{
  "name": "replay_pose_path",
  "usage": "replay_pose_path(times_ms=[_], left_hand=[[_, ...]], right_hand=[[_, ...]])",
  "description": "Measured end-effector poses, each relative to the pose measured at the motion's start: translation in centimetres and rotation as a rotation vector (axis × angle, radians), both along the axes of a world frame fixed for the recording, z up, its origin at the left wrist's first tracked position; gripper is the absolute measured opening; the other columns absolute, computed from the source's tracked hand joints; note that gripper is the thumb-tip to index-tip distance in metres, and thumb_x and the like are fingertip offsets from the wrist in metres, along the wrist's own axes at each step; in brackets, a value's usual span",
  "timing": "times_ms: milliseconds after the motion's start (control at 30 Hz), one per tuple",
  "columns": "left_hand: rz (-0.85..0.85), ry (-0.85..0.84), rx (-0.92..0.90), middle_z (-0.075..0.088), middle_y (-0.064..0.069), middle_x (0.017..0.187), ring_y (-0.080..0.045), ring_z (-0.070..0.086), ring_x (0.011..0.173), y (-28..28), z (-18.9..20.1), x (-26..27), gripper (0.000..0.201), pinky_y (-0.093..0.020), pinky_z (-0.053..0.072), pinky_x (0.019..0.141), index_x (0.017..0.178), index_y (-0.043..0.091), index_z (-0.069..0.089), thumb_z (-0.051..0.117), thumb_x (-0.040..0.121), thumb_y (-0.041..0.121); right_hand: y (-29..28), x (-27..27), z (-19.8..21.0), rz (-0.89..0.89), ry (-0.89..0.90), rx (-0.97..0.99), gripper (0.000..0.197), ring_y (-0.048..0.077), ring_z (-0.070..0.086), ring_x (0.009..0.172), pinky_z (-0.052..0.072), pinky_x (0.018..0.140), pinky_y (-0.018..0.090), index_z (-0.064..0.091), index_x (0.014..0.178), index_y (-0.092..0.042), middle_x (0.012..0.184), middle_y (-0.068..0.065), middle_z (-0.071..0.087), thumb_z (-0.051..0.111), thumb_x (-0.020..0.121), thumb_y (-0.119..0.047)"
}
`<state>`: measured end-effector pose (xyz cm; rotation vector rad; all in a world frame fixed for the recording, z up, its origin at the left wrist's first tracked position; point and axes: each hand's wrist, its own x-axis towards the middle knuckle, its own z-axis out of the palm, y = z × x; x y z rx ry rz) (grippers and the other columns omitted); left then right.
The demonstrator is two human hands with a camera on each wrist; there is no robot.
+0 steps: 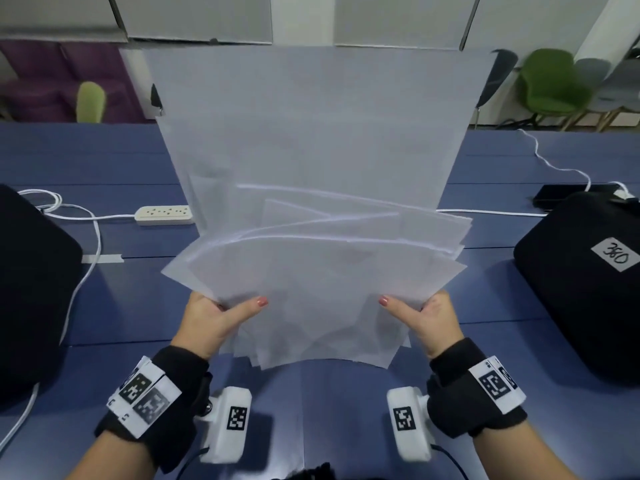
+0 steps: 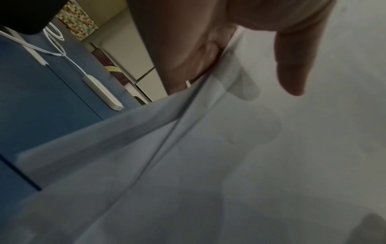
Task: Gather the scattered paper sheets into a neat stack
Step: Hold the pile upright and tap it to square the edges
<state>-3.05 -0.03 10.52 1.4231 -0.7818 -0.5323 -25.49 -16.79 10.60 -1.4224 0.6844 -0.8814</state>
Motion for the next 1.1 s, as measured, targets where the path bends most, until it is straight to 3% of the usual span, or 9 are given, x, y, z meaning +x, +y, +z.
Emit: replay_pose_path(times_ms=[100, 200, 267, 367, 433, 567, 800, 967, 1100], left_hand=[[-0.029, 0.007, 0.029, 0.075, 0.017, 0.082, 0.002, 0.068, 0.081, 0.4, 0.0, -0.7, 0.055, -0.008, 0.05, 0.07, 0.101, 0.005, 0.065, 0.081, 0.05, 0.019], [0.018, 0.071, 0.001, 0.074, 0.015, 0.072, 0.007, 0.067, 0.072, 0.4, 0.1, -1.6, 0.044, -0.006, 0.049, 0.064, 0.103, -0.002, 0.064, 0.08, 0.061, -0.002], [0.035, 0.082, -0.031, 0.075, 0.007, 0.082, 0.008, 0.067, 0.073, 0.8, 0.4, -1.4, 0.043, -0.005, 0.048, 0.065, 0.104, -0.003, 0.064, 0.078, 0.064, -0.004], [-0.038, 0.042, -0.032, 0.076, 0.01, 0.077, 0.003, 0.069, 0.075, 1.5, 1.1, -1.1, 0.042, -0.009, 0.051, 0.066, 0.083, 0.017, 0.074, 0.088, 0.043, 0.02], [-0.056, 0.01, -0.031, 0.073, 0.02, 0.068, 0.007, 0.068, 0.069, 1.4, 1.7, -1.1, 0.035, -0.007, 0.05, 0.062, 0.069, 0.024, 0.074, 0.09, 0.04, 0.011], [-0.031, 0.0, -0.099, 0.073, 0.023, 0.073, 0.007, 0.067, 0.072, 0.8, 2.6, -0.8, 0.052, -0.008, 0.051, 0.063, 0.081, 0.028, 0.068, 0.089, 0.036, 0.011], [0.04, -0.013, -0.099, 0.074, 0.02, 0.076, -0.001, 0.068, 0.077, 0.1, 2.0, -1.8, 0.033, -0.011, 0.052, 0.066, 0.087, 0.02, 0.067, 0.071, 0.071, -0.008], [0.088, -0.115, -0.155, 0.073, 0.022, 0.078, 0.002, 0.068, 0.078, 0.2, 3.4, -1.8, 0.025, -0.013, 0.052, 0.072, 0.08, 0.028, 0.069, 0.076, 0.063, 0.01], [-0.045, -0.136, -0.134, 0.074, 0.02, 0.082, 0.002, 0.068, 0.082, 1.0, 4.0, -1.9, 0.031, -0.012, 0.051, 0.072, 0.08, 0.033, 0.072, 0.081, 0.052, 0.022]], right_hand=[[0.8, 0.3, -0.4, -0.034, 0.019, 0.05, 0.019, 0.003, 0.07, 0.066, 0.053, 0.06, 0.012, 0.067, 0.088, 0.009, 0.063, -0.01, 0.073, 0.07, 0.07, 0.012], [1.5, 0.7, -0.4, -0.041, 0.004, 0.089, 0.027, 0.001, 0.068, 0.062, 0.051, 0.057, 0.011, 0.063, 0.096, 0.015, 0.059, -0.012, 0.072, 0.07, 0.071, 0.011], [1.8, 0.4, 0.0, -0.024, -0.001, 0.062, 0.02, -0.002, 0.066, 0.056, 0.049, 0.055, 0.009, 0.065, 0.089, 0.011, 0.053, -0.014, 0.069, 0.071, 0.07, 0.01], [2.0, 0.2, 0.8, -0.003, -0.029, 0.03, 0.032, 0.002, 0.068, 0.061, 0.05, 0.057, 0.011, 0.065, 0.089, 0.008, 0.061, -0.011, 0.073, 0.079, 0.06, 0.006], [2.0, 0.5, 1.3, 0.008, -0.032, 0.024, 0.037, 0.006, 0.069, 0.066, 0.052, 0.06, 0.013, 0.066, 0.095, 0.011, 0.066, -0.009, 0.074, 0.079, 0.06, 0.009], [1.8, 0.7, 1.8, -0.022, -0.04, 0.023, 0.035, 0.011, 0.07, 0.069, 0.053, 0.062, 0.016, 0.063, 0.097, 0.016, 0.07, -0.005, 0.075, 0.075, 0.065, 0.01], [2.3, 1.2, 0.6, -0.037, 0.064, -0.047, 0.018, -0.001, 0.068, 0.069, 0.053, 0.069, 0.013, 0.067, 0.083, -0.007, 0.065, -0.013, 0.073, 0.067, 0.075, 0.009], [2.6, 1.0, 1.7, -0.11, 0.002, -0.139, 0.019, -0.004, 0.067, 0.068, 0.052, 0.068, 0.013, 0.065, 0.092, 0.001, 0.067, -0.014, 0.072, 0.068, 0.075, 0.009], [2.9, 0.3, 2.0, -0.09, -0.024, -0.184, 0.046, -0.001, 0.067, 0.082, 0.053, 0.076, 0.018, 0.058, 0.1, -0.01, 0.092, -0.002, 0.069, 0.08, 0.062, 0.002]])
